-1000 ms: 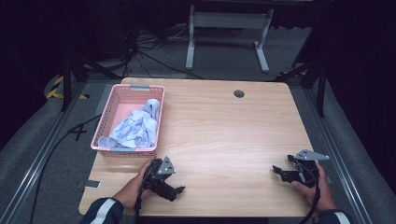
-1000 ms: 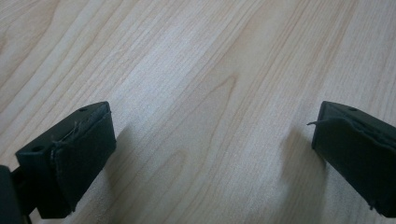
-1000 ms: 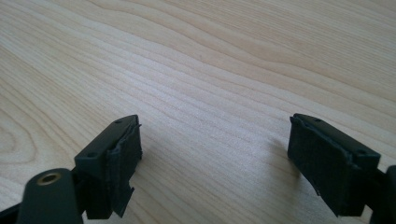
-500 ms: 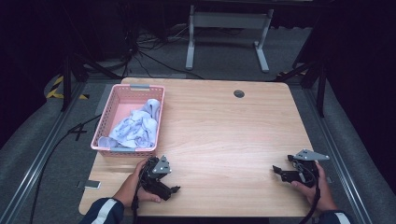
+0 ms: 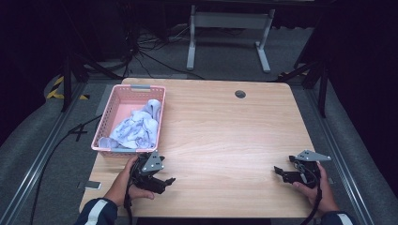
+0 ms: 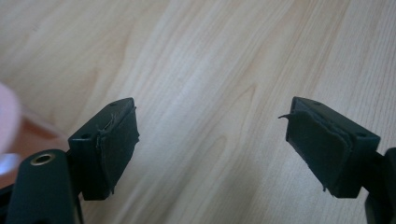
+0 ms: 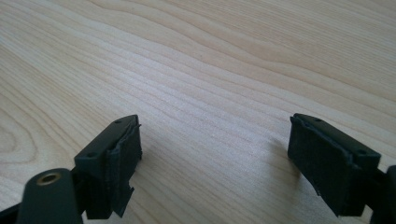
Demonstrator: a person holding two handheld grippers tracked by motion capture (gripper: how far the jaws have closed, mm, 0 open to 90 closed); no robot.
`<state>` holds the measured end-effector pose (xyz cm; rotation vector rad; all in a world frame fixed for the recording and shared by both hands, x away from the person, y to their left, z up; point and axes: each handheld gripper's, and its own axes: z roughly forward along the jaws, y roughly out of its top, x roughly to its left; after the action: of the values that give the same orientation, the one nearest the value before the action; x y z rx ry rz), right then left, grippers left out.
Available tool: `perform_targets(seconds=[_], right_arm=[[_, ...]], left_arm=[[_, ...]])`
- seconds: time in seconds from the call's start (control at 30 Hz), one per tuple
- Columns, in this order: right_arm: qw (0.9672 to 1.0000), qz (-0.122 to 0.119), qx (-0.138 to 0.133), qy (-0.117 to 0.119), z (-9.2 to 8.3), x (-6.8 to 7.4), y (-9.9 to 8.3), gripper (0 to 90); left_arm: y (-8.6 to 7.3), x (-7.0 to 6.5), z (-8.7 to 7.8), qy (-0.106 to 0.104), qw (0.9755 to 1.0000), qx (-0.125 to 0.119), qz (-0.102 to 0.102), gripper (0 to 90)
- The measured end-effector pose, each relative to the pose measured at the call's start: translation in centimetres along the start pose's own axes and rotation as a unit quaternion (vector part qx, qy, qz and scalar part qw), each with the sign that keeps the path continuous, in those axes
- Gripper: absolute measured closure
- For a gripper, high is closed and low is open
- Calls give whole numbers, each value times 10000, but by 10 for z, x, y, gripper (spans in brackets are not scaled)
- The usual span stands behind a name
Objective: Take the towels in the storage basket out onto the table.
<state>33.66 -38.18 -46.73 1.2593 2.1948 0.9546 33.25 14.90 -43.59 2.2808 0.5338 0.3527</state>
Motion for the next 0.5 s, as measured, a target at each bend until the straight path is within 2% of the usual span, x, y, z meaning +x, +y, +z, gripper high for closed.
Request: perform_targets(seconds=[0.1,0.17,0.2,0.23,0.27,0.3,0.37,0.47,0.5], right_arm=[[10000,4,2,0,0,0,0,179],[10000,0,0,0,0,0,0,179],[10000,4,2,-2,0,0,0,178],[10000,0,0,1,0,0,0,179],[10000,-1,4,-2,0,0,0,178],[10000,-1,6,-1,0,0,0,178],[10000,-1,6,-1,0,0,0,178],[10000,-2,5,-1,0,0,0,179],[10000,-1,6,-1,0,0,0,178]], left_arm=[[3,5,-11,150,9998,-149,-19,174],[5,10,-22,325,9992,-206,-48,174],[5,10,-22,325,9992,-206,-48,170],[7,17,-34,486,9982,-347,-64,166],[7,17,-34,486,9982,-347,-64,167],[7,22,-43,626,9970,-446,-127,167],[7,29,-53,761,9954,-550,-199,162],[7,36,-62,860,9942,-582,-273,160],[7,41,-66,918,9932,-625,-355,160]])
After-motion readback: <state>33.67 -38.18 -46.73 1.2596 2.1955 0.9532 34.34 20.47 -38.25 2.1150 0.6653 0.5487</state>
